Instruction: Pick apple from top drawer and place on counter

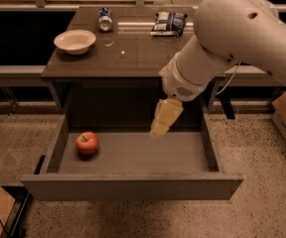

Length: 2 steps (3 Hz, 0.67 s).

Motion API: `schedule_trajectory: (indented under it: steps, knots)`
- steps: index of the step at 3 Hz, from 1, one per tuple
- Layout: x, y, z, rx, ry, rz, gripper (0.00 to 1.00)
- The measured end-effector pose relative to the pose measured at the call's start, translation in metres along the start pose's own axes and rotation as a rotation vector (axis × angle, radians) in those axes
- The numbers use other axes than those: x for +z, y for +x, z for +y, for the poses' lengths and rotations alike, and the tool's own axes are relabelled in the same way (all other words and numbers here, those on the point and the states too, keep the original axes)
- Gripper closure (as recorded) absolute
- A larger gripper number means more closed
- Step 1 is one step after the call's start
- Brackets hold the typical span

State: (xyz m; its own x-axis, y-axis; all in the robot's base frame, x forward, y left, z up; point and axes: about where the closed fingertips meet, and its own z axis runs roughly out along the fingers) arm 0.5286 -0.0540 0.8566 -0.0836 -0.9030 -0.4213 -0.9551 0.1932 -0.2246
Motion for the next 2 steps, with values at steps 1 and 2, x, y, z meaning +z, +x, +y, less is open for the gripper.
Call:
schedule_trajectory:
  steps: [1, 2]
  knots:
    - [0.067, -0.026, -0.013, 0.001, -0.073, -0.079, 0.00]
    - [0.080, -0.021, -0.012, 0.010, -0.096, -0.078, 0.00]
